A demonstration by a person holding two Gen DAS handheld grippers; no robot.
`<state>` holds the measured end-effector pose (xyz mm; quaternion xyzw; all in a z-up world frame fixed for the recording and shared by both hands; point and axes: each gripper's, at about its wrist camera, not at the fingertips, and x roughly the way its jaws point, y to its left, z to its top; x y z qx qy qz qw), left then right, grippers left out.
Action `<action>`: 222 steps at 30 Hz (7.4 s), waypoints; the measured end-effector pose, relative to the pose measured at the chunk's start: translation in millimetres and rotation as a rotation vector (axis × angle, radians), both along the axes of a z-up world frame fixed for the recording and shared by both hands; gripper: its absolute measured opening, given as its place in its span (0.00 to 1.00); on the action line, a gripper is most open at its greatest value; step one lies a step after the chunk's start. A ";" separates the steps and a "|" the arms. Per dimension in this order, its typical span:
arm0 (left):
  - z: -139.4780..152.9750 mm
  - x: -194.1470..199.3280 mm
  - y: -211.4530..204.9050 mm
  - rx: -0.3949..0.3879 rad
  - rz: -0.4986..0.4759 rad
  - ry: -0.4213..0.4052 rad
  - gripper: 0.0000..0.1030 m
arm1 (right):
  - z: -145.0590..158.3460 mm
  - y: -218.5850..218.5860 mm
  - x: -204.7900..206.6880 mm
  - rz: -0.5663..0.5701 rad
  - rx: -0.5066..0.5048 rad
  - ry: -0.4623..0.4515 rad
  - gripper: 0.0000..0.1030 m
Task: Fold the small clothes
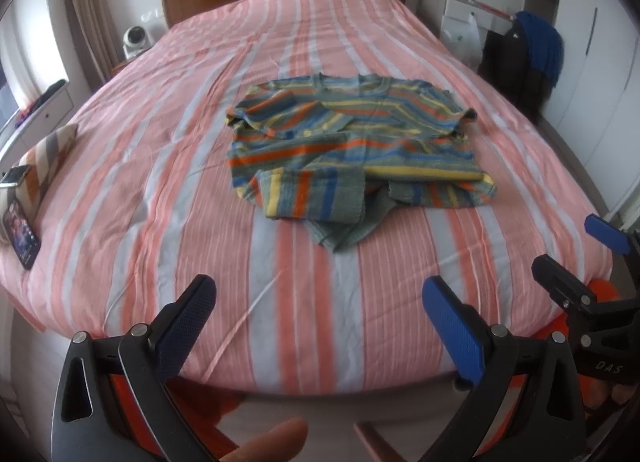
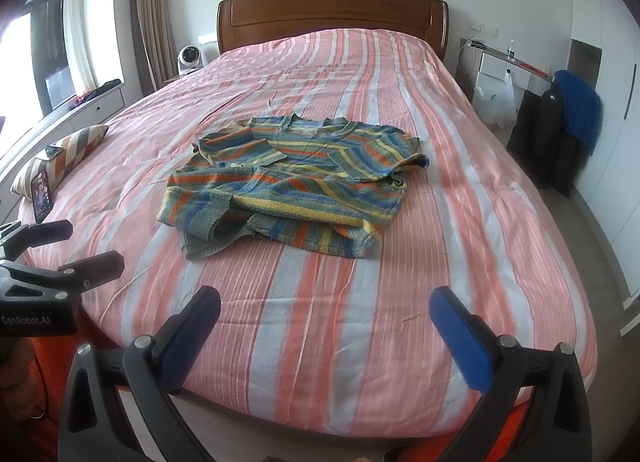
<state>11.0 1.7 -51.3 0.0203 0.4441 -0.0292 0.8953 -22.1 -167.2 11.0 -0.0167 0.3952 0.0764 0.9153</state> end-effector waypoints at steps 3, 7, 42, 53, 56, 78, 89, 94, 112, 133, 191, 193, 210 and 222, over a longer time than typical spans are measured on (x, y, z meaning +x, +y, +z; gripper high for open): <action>-1.0 -0.3 0.4 -0.001 -0.001 0.003 1.00 | -2.3 1.3 0.1 0.004 0.000 0.008 1.00; -1.4 -0.7 0.8 -0.002 -0.001 0.004 1.00 | -2.6 1.5 -0.1 0.003 0.000 0.006 1.00; -1.4 -3.1 1.3 0.001 0.001 0.000 1.00 | -0.1 6.2 -4.0 0.015 -0.003 0.007 1.00; -1.9 -3.6 1.1 0.002 0.001 -0.001 1.00 | -0.5 6.1 -4.1 0.015 -0.004 0.008 1.00; -1.9 -3.5 1.2 0.002 0.000 -0.001 1.00 | -0.6 6.2 -4.0 0.015 -0.004 0.008 1.00; -1.6 -5.9 -2.1 0.004 -0.003 0.002 1.00 | -2.3 12.1 -5.6 0.024 -0.006 0.016 1.00; -5.2 -4.7 -4.4 0.006 -0.010 0.007 1.00 | -6.6 12.3 -2.5 0.026 -0.005 0.023 1.00; -5.2 -4.8 -4.4 0.007 -0.010 0.005 1.00 | -8.0 12.0 -2.0 0.032 -0.006 0.023 1.00; -5.3 -4.4 -4.6 0.008 -0.010 0.007 1.00 | -9.4 15.8 -3.5 0.046 -0.008 0.028 1.00; -78.8 110.5 18.5 -0.144 -0.004 0.172 0.81 | -78.1 -59.6 111.0 0.099 0.185 0.208 0.90; -101.9 33.0 95.8 -0.178 0.056 0.275 0.30 | -117.8 -117.3 43.3 0.141 0.445 0.404 0.62; -106.0 32.2 102.3 -0.248 0.064 0.301 0.03 | -117.3 -111.1 42.3 0.180 0.404 0.399 0.48; -120.4 2.9 127.1 -0.307 0.109 0.336 0.02 | -123.6 -109.8 31.7 0.100 0.258 0.472 0.03; -128.8 0.3 117.6 -0.256 0.120 0.331 0.02 | -138.2 -118.7 30.1 0.034 0.325 0.464 0.03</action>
